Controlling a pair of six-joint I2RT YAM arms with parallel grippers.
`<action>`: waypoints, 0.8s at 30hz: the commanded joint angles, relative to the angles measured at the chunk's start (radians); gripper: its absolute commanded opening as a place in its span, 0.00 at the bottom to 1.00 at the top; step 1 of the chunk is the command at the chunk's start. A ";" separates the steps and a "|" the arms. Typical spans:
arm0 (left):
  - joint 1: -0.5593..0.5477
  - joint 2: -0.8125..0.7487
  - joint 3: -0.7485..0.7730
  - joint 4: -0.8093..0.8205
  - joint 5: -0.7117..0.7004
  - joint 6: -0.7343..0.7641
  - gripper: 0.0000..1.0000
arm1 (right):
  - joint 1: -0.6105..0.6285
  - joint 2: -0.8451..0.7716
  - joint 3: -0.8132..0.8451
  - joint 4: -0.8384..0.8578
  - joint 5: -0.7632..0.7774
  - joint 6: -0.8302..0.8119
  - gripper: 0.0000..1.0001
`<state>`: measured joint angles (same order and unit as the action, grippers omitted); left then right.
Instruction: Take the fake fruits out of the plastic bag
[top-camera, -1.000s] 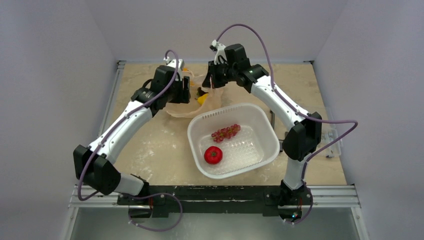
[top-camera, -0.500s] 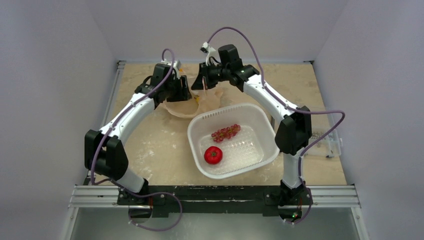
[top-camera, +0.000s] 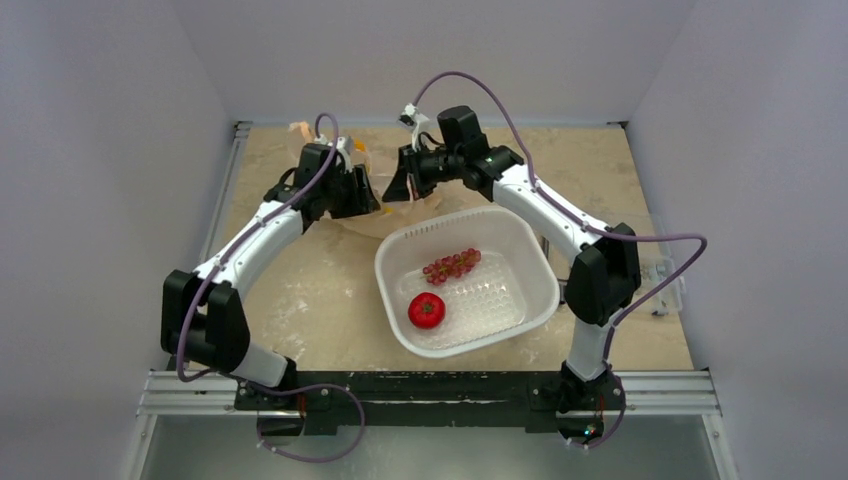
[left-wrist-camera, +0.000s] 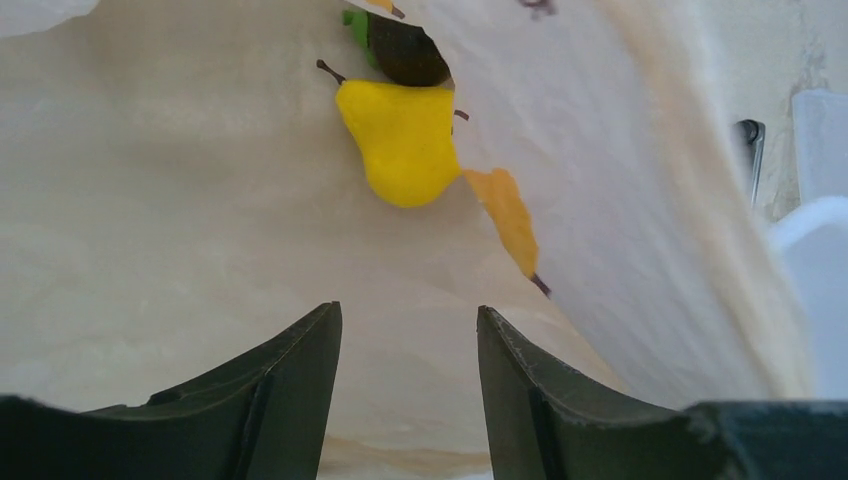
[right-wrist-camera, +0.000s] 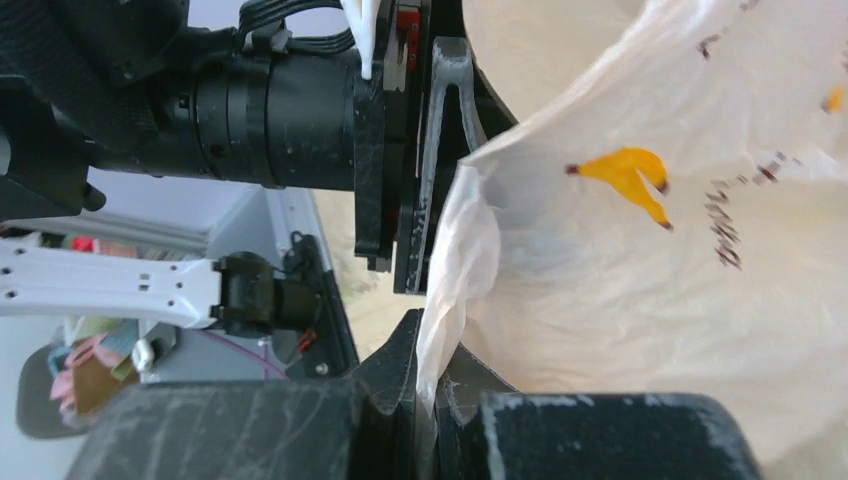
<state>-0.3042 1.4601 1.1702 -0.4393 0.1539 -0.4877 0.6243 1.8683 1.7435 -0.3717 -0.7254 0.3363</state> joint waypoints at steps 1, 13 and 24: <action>-0.008 0.097 0.033 0.073 0.107 -0.038 0.51 | -0.009 -0.073 -0.025 -0.099 0.197 -0.071 0.00; -0.073 0.343 0.170 0.217 0.162 -0.022 0.66 | -0.032 -0.022 0.049 -0.153 0.245 -0.069 0.00; -0.168 0.505 0.197 0.215 -0.066 0.005 0.86 | -0.061 -0.020 0.030 -0.160 0.225 -0.057 0.00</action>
<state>-0.4618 1.9339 1.3350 -0.2520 0.2062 -0.5034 0.5709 1.8465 1.7496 -0.5251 -0.4889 0.2768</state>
